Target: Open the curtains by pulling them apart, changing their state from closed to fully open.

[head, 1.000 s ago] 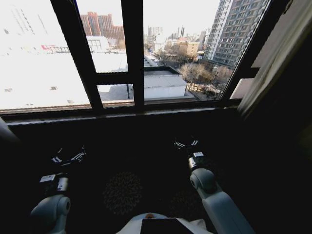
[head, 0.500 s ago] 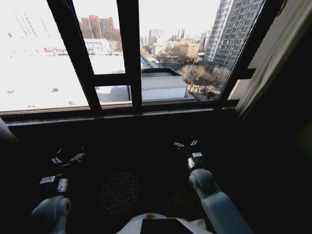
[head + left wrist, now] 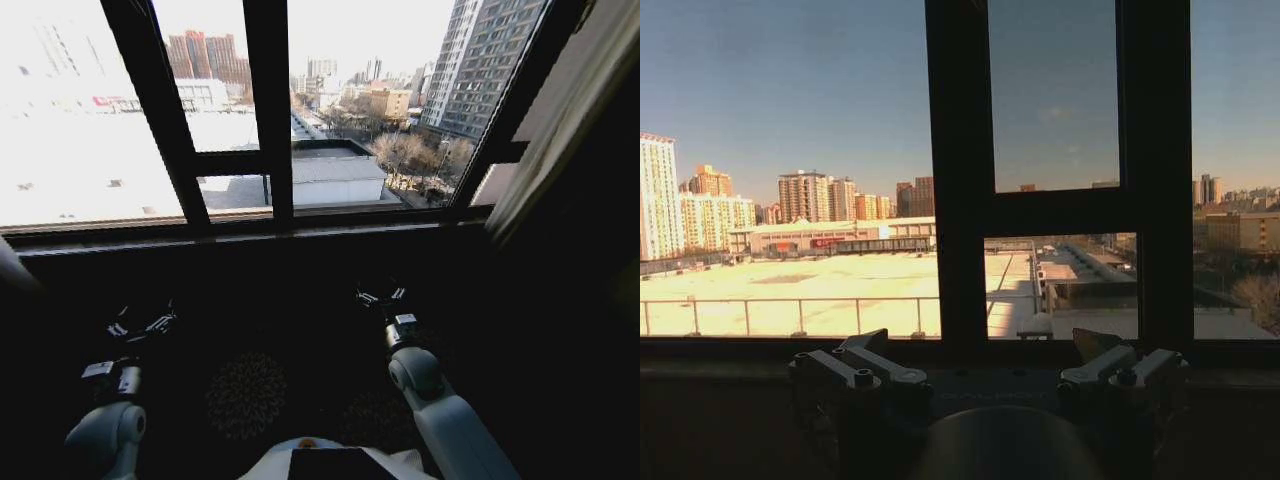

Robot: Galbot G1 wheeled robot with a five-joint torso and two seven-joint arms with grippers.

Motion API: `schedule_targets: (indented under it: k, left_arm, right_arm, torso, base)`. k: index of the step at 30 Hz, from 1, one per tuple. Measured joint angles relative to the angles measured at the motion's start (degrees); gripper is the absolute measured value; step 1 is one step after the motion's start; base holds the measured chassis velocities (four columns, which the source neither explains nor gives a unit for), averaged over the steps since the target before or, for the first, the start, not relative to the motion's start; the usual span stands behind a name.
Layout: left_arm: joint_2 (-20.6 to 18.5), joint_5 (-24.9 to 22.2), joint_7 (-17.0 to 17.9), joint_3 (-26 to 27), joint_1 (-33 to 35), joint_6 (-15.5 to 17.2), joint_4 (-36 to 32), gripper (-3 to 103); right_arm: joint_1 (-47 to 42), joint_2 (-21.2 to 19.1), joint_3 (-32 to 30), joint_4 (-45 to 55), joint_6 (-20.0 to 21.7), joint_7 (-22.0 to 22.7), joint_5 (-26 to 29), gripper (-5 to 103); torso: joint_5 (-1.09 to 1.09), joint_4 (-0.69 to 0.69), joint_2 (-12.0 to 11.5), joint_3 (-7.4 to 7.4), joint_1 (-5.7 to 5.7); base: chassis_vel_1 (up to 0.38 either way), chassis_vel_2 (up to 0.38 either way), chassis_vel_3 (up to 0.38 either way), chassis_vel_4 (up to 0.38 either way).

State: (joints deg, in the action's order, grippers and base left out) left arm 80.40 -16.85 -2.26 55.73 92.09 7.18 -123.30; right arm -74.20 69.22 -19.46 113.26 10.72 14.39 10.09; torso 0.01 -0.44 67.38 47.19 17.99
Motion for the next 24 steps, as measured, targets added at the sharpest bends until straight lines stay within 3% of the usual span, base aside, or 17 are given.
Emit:
schedule_targets:
  k: [24]
  left_arm:
    - [0.64, 0.85, 0.19, 0.00, -0.77, -2.18, 1.63, 100]
  right_arm:
    - [1.58, -0.16, 1.05, -1.40, -0.17, -0.37, 0.98, 100]
  torso:
    - [-0.01, 0.00, 0.00, 0.00, 0.00]
  base:
    - [0.007, 0.007, 0.009, 0.008]
